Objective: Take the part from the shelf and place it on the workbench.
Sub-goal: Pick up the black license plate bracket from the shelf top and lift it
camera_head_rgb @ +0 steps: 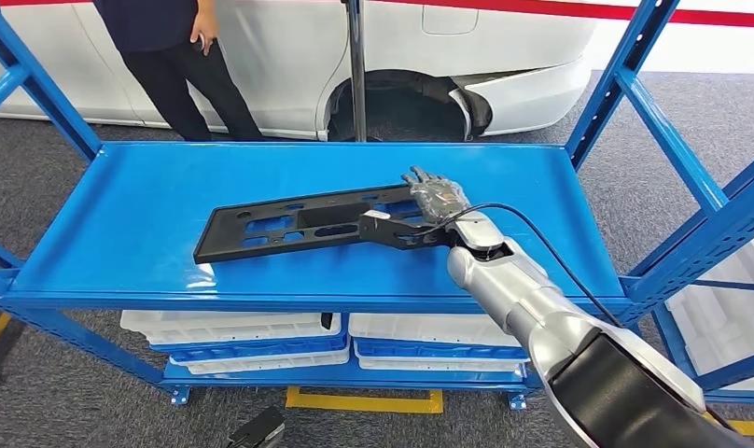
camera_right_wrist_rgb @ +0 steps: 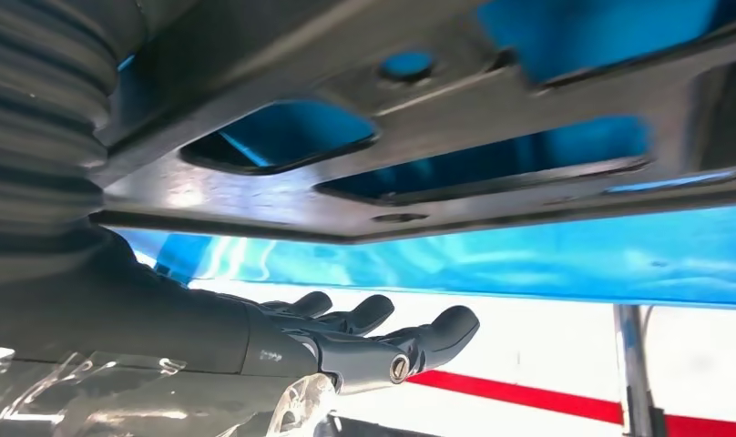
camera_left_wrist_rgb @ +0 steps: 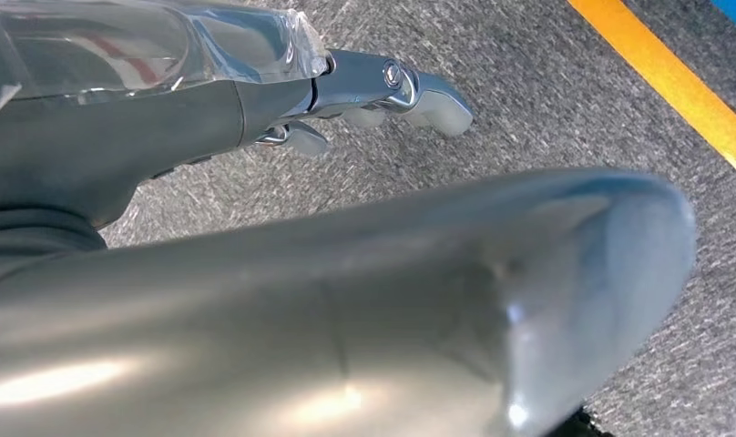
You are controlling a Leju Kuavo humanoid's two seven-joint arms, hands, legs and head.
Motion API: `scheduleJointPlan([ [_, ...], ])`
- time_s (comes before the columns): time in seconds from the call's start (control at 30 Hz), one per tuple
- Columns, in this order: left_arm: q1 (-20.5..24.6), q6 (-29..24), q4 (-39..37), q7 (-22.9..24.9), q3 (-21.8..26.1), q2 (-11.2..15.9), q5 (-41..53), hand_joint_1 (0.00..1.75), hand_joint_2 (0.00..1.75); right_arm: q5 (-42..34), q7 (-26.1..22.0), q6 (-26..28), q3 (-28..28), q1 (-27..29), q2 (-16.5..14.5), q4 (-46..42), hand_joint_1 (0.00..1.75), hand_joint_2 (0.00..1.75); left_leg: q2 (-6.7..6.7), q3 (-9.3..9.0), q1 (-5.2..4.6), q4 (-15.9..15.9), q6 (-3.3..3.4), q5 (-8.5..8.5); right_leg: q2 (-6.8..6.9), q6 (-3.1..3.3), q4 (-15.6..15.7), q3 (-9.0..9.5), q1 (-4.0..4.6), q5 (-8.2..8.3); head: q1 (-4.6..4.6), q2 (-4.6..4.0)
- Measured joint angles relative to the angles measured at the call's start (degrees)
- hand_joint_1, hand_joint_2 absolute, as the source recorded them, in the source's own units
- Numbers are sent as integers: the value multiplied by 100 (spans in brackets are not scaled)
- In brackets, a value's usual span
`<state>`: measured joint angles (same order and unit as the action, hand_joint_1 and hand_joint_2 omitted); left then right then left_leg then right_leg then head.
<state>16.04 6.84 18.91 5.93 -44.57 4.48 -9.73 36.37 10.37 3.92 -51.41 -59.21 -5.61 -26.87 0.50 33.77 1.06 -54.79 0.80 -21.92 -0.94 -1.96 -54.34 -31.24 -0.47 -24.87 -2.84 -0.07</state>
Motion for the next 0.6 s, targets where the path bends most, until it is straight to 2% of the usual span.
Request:
scheduleJointPlan([
  [0.6, 10, -21, 0, 0, 21, 0, 11, 0, 0, -99, -188, -319, 7, -1, 102, 36, 0, 175, 0, -16, 0, 0, 0, 0, 0, 0, 1, 14, 0, 0, 0, 0],
])
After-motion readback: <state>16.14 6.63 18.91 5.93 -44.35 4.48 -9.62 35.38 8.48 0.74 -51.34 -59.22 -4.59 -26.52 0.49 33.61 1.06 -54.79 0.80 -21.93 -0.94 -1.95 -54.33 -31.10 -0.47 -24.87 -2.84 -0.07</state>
